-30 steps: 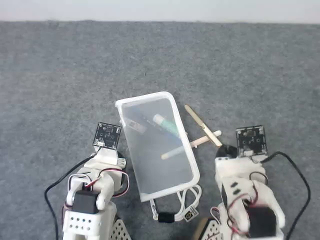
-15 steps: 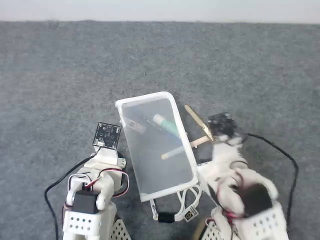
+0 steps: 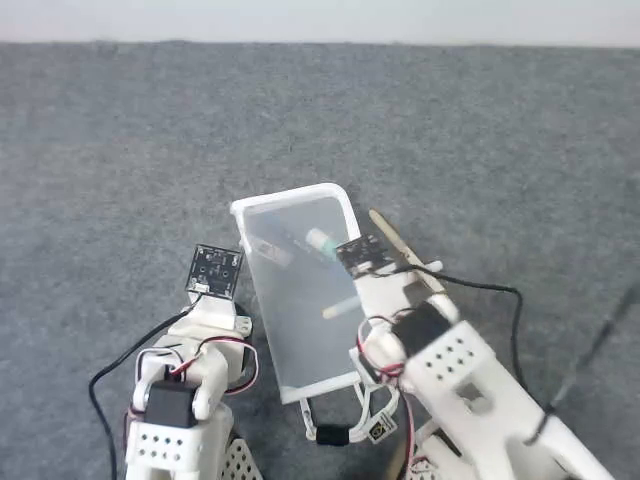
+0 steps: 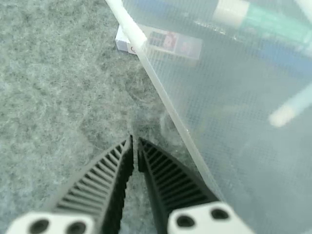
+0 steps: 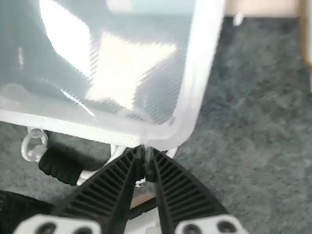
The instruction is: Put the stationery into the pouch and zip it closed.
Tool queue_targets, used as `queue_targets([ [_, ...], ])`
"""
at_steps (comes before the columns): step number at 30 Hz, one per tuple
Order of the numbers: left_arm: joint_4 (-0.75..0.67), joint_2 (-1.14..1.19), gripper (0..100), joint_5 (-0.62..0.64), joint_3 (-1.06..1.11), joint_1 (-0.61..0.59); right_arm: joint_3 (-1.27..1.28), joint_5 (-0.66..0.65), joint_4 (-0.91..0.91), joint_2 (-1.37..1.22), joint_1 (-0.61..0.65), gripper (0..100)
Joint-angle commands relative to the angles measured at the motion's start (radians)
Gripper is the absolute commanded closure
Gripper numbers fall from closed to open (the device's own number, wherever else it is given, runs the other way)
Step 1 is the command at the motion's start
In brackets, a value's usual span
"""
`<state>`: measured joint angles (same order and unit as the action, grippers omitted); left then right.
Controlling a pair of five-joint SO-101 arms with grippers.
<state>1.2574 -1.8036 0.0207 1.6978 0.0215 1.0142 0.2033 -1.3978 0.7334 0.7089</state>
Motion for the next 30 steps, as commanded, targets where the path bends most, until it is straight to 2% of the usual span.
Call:
queue_targets([
  [1,0.006,-0.018,99,-0.003,-0.013,-0.005,-0.057,0.011,0.033,-0.081,0.031,99.3],
  [7,0.006,-0.018,99,-0.003,-0.013,-0.005,-0.058,0.011,0.036,-0.189,0.061,99.3],
  [15,0.006,-0.018,99,-0.003,-0.013,-0.005,-0.057,0.011,0.180,-0.282,0.053,99.3],
  [25,0.006,-0.018,99,-0.003,-0.013,-0.005,-0.058,0.011,0.498,-0.297,-0.148,99.3],
  [30,0.006,-0.018,99,-0.003,-0.013,-0.005,-0.061,0.011,0.618,-0.297,-0.177,99.3],
])
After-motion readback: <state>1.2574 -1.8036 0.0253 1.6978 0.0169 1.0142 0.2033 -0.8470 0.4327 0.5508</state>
